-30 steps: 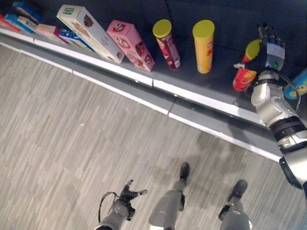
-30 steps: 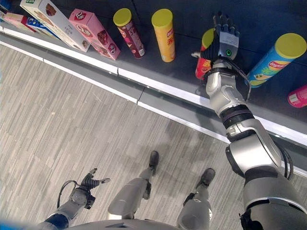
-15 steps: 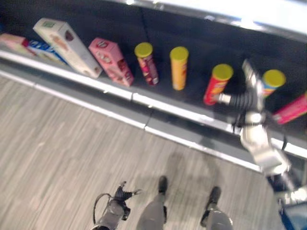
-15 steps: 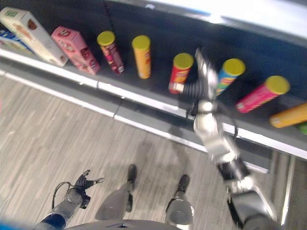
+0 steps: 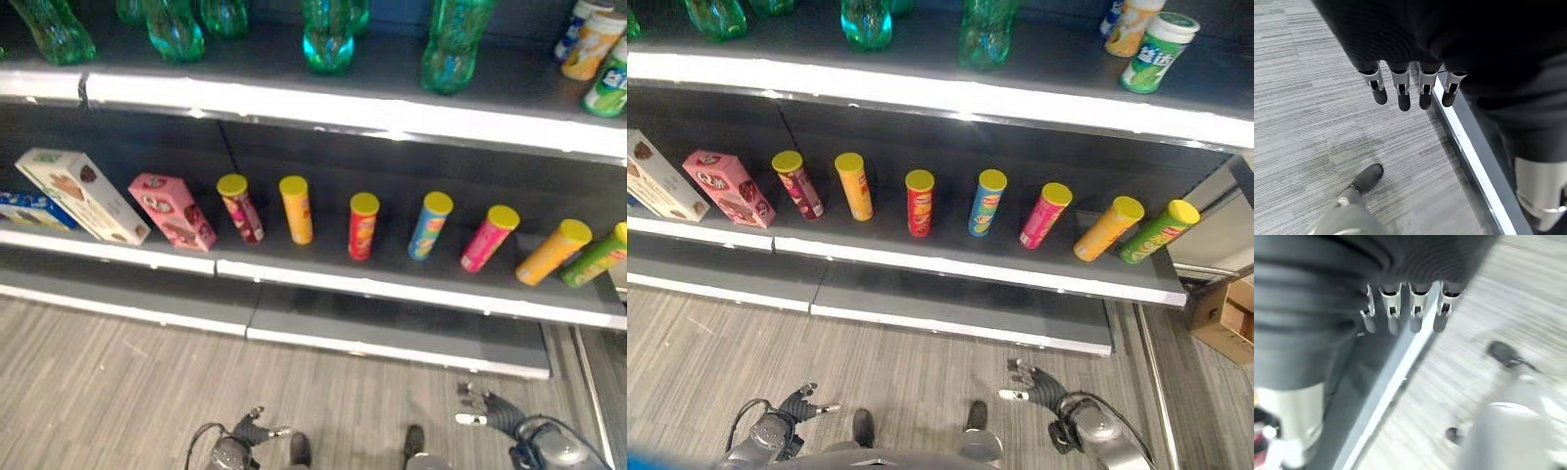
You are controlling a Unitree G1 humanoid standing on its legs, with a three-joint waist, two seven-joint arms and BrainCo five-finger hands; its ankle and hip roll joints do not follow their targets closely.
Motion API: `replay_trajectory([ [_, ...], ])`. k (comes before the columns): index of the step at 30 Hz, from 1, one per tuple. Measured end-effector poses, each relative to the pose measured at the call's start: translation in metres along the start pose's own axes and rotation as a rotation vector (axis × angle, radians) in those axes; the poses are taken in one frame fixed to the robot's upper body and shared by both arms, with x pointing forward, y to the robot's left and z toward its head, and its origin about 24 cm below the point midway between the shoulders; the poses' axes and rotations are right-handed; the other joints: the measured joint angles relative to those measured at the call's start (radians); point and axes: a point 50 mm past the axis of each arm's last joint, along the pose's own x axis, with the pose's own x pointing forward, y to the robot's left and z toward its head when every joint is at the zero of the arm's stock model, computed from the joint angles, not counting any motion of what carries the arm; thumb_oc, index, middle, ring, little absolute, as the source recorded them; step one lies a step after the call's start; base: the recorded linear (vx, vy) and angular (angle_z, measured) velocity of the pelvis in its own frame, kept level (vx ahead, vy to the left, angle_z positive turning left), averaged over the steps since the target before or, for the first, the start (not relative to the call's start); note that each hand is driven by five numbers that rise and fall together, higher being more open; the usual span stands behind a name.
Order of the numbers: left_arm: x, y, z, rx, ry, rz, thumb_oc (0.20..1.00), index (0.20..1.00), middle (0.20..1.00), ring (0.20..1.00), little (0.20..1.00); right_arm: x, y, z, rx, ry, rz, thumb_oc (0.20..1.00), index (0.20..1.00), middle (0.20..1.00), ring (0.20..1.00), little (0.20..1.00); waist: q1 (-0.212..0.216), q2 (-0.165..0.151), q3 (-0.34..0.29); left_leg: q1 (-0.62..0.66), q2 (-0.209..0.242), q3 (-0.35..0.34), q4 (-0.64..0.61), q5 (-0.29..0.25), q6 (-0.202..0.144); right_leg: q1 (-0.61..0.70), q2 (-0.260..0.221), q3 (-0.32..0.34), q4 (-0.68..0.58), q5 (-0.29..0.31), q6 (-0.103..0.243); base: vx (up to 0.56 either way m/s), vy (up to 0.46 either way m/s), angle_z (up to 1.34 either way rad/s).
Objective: Put the goods on the table back onto the shelves and tidy them up.
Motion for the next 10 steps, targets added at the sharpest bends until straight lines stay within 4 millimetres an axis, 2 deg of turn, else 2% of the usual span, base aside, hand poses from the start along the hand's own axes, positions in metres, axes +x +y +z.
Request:
replay_trajectory([
  [1,0.0,-0.002,-0.003,-0.002,0.011,-0.007,1.0,1.0,1.0,1.0,1.0,0.003,0.0,-0.008,0.035,0.038,-0.014,1.0,1.0,1.0,1.0,1.0,-0.003,0.002,-0.004,0.009,0.002,0.006,0.0,-0.003,0.0,0.004,0.001,0.004,0.0,0.0,0.0,0.03,-0.008,-0.19],
  [2,-0.001,-0.005,-0.006,-0.001,0.026,-0.021,1.0,1.0,1.0,1.0,1.0,0.005,0.003,-0.025,0.075,0.112,-0.047,1.0,1.0,1.0,1.0,1.0,-0.007,0.007,-0.012,0.02,0.003,0.015,0.0,-0.004,0.001,0.006,0.004,0.015,0.0,-0.001,0.0,0.04,-0.008,-0.26],
  [3,-0.001,-0.009,-0.01,-0.007,0.049,-0.032,1.0,1.0,1.0,1.0,1.0,0.008,0.013,-0.048,0.149,0.215,-0.093,1.0,1.0,1.0,1.0,1.0,-0.006,0.013,-0.028,0.027,0.007,0.026,0.0,-0.006,0.001,0.007,0.007,0.024,0.0,-0.002,-0.001,0.04,-0.015,-0.28],
  [4,-0.001,-0.01,-0.012,-0.011,0.057,-0.035,1.0,1.0,1.0,1.0,1.0,0.008,0.021,-0.058,0.181,0.254,-0.109,1.0,1.0,1.0,1.0,1.0,-0.007,0.016,-0.035,0.03,0.01,0.033,0.0,-0.006,0.0,0.006,0.01,0.029,0.0,-0.003,-0.002,0.03,-0.009,-0.2],
  [7,-0.001,-0.01,-0.014,-0.022,0.068,-0.035,1.0,1.0,1.0,1.0,1.0,0.009,0.032,-0.07,0.206,0.319,-0.161,1.0,1.0,1.0,1.0,1.0,-0.011,0.018,-0.04,0.033,0.016,0.037,0.0,-0.006,0.0,0.006,0.016,0.034,0.0,-0.006,-0.006,0.01,0.0,-0.07],
  [10,0.0,-0.01,-0.013,-0.028,0.072,-0.027,1.0,1.0,1.0,1.0,1.0,0.009,0.023,-0.071,0.229,0.347,-0.265,1.0,1.0,1.0,1.0,1.0,-0.011,0.016,-0.043,0.044,0.02,0.04,0.0,-0.006,0.001,0.012,0.02,0.041,-0.001,-0.006,-0.007,0.0,0.0,-0.04],
])
